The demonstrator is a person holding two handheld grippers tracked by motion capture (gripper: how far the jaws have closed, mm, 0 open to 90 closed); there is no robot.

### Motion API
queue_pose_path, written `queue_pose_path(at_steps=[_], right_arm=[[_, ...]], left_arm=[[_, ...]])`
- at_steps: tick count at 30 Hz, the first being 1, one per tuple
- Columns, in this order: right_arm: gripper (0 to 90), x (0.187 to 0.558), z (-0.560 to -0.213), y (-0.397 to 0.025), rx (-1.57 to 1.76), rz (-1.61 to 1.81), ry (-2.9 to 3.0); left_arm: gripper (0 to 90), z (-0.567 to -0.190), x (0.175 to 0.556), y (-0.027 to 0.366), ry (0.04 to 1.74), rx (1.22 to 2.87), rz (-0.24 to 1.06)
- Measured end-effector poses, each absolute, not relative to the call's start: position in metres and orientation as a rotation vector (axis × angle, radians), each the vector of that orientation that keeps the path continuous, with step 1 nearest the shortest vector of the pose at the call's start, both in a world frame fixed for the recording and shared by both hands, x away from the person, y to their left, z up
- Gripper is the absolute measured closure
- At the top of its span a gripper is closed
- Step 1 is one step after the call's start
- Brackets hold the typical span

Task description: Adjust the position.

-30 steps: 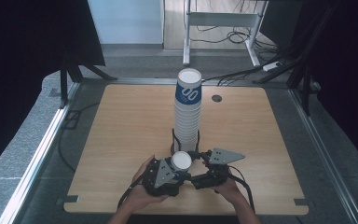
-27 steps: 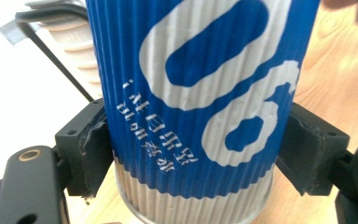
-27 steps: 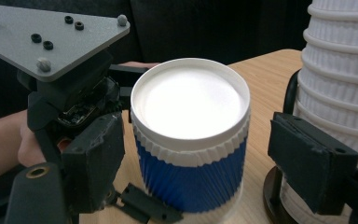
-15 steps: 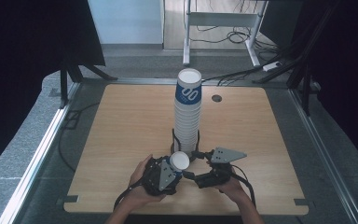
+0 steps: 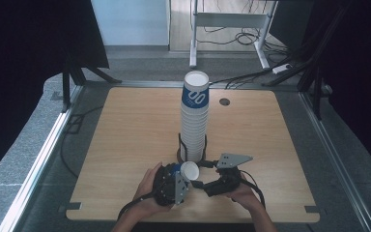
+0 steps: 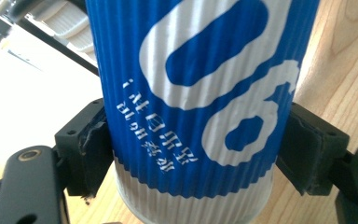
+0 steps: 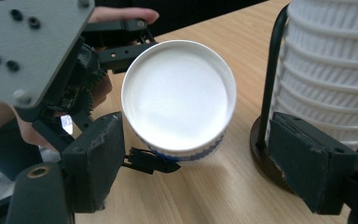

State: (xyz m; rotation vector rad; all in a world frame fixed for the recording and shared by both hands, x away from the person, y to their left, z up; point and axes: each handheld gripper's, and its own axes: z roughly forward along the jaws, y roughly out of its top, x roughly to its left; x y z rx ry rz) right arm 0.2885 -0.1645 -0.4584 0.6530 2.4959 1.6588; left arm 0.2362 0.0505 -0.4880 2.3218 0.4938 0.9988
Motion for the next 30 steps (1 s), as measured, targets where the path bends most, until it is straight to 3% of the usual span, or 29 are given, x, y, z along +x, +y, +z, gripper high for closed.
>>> queue_pose_path(at_steps=[14,20,25,30], right_arm=[[16.7,0.290,-0.470,-0.151,0.654,1.625,2.550],[25.0,0.290,-0.474,-0.148,0.633,1.635,2.545],[26.4,0.291,-0.474,-0.148,0.635,1.645,2.536],[26.7,0.292,-0.471,-0.155,0.658,1.706,2.484]], left_arm=[[19.6,-0.494,0.227,0.034,0.420,2.361,1.132],[19.2,-0.494,0.223,0.028,0.382,2.403,1.194],[16.3,-0.494,0.225,0.028,0.424,2.383,1.168],[6.2,-0.489,0.228,0.034,0.484,2.340,1.099]])
